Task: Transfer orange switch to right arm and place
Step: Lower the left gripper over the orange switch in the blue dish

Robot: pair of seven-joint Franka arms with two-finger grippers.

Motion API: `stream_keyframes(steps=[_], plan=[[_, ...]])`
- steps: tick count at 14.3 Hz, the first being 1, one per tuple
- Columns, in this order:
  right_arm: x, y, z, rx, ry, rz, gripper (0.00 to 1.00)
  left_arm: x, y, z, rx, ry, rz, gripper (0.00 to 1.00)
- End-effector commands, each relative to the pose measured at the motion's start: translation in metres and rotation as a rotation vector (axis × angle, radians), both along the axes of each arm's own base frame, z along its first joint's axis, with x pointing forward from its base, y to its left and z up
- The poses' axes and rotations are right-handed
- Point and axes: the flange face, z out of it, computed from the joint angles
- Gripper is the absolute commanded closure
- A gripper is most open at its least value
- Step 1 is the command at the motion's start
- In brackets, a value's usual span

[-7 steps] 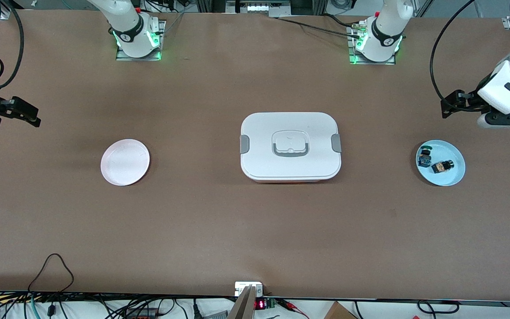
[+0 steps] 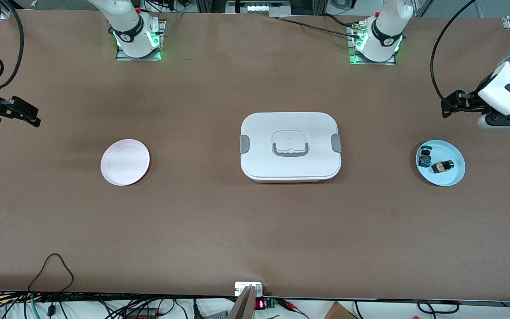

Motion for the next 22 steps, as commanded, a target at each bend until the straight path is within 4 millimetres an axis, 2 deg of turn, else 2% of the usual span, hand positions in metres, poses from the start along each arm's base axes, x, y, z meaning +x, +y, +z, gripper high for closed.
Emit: stream_keyframes(steps=[1, 3, 5, 7, 10, 12, 14, 19, 22], plan=[[-0.002, -0.001, 0.006, 0.011, 0.002, 0.004, 0.0, 0.013, 0.004, 0.002, -0.015, 0.027, 0.004, 0.0], [-0.002, -0.001, 0.007, 0.011, 0.0, 0.004, 0.0, 0.017, 0.012, -0.003, -0.015, 0.035, 0.021, 0.0], [-0.002, -0.002, 0.006, 0.011, 0.002, 0.001, 0.0, 0.023, 0.039, -0.023, -0.018, 0.073, 0.059, 0.0], [-0.003, -0.002, 0.007, 0.011, 0.003, 0.004, 0.0, 0.035, 0.068, -0.062, -0.006, 0.143, 0.091, 0.0], [-0.004, -0.002, 0.006, 0.012, 0.016, 0.004, 0.0, 0.041, 0.118, -0.117, -0.017, 0.228, 0.101, 0.0], [-0.004, 0.001, 0.006, 0.01, 0.016, 0.013, 0.0, 0.047, 0.15, -0.157, -0.021, 0.211, 0.157, 0.0], [-0.005, 0.0, 0.007, 0.011, 0.016, 0.013, 0.0, 0.042, 0.165, -0.193, -0.015, 0.16, 0.208, 0.0], [-0.005, -0.003, 0.006, 0.012, 0.017, 0.002, 0.0, 0.043, 0.18, -0.287, -0.012, 0.037, 0.268, 0.0], [-0.005, -0.003, 0.007, 0.012, 0.014, 0.002, 0.0, 0.025, 0.188, -0.34, -0.02, -0.022, 0.271, 0.02]])
